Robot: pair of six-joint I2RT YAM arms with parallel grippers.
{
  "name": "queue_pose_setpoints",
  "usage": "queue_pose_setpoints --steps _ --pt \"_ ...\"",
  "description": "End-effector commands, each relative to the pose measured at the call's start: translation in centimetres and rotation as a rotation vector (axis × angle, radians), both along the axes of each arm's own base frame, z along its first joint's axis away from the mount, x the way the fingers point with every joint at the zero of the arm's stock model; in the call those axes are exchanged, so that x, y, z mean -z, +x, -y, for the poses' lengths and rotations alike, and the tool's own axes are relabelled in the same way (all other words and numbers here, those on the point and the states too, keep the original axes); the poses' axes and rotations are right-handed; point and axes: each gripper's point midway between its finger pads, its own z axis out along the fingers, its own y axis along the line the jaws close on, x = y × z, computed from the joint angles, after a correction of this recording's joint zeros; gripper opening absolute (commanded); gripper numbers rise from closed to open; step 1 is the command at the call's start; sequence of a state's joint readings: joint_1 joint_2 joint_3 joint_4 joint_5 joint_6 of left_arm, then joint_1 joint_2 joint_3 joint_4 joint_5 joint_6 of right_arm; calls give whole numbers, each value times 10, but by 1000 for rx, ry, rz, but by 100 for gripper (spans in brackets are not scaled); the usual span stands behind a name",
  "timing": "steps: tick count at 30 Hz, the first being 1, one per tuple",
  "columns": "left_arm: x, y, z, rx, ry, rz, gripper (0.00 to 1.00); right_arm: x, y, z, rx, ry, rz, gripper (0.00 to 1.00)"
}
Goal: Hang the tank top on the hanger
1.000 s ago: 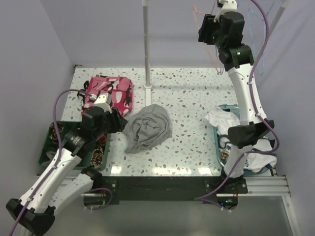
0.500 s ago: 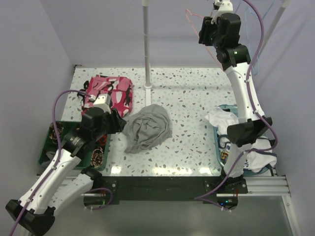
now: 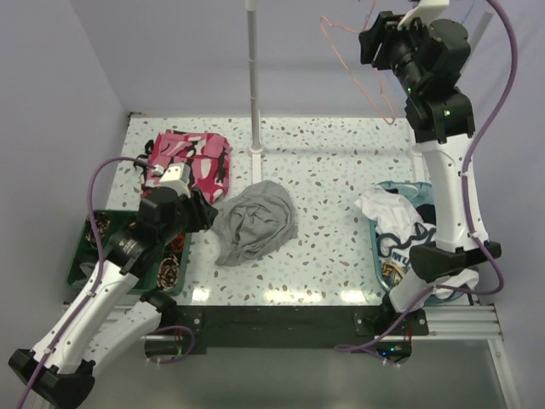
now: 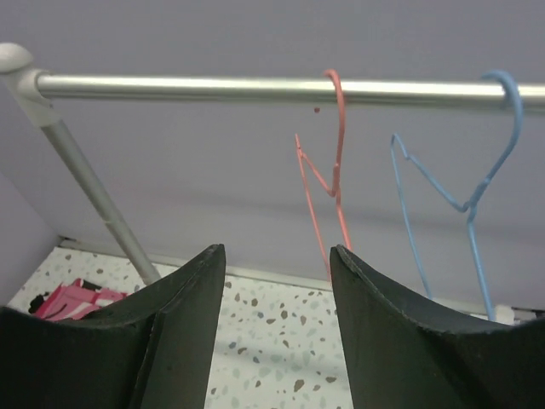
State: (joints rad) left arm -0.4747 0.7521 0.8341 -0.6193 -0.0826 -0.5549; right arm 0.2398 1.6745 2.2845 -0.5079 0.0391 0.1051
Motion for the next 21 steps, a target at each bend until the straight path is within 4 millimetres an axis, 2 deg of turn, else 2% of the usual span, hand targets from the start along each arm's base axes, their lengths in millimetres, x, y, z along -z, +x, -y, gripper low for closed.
queue_pose_setpoints --steps 1,2,6,18,21 --pt "-18 2 3 19 -10 52 51 10 20 7 39 -65 -19 59" --pt "-19 2 3 19 -12 55 51 23 29 6 38 -81 -51 59" --pt "-22 2 1 14 -3 60 51 40 44 5 35 -96 -92 59" --pt "-24 3 -1 12 5 65 51 66 64 6 55 -111 -144 59" --pt "-23 3 0 13 4 63 51 72 68 5 58 -104 -158 54"
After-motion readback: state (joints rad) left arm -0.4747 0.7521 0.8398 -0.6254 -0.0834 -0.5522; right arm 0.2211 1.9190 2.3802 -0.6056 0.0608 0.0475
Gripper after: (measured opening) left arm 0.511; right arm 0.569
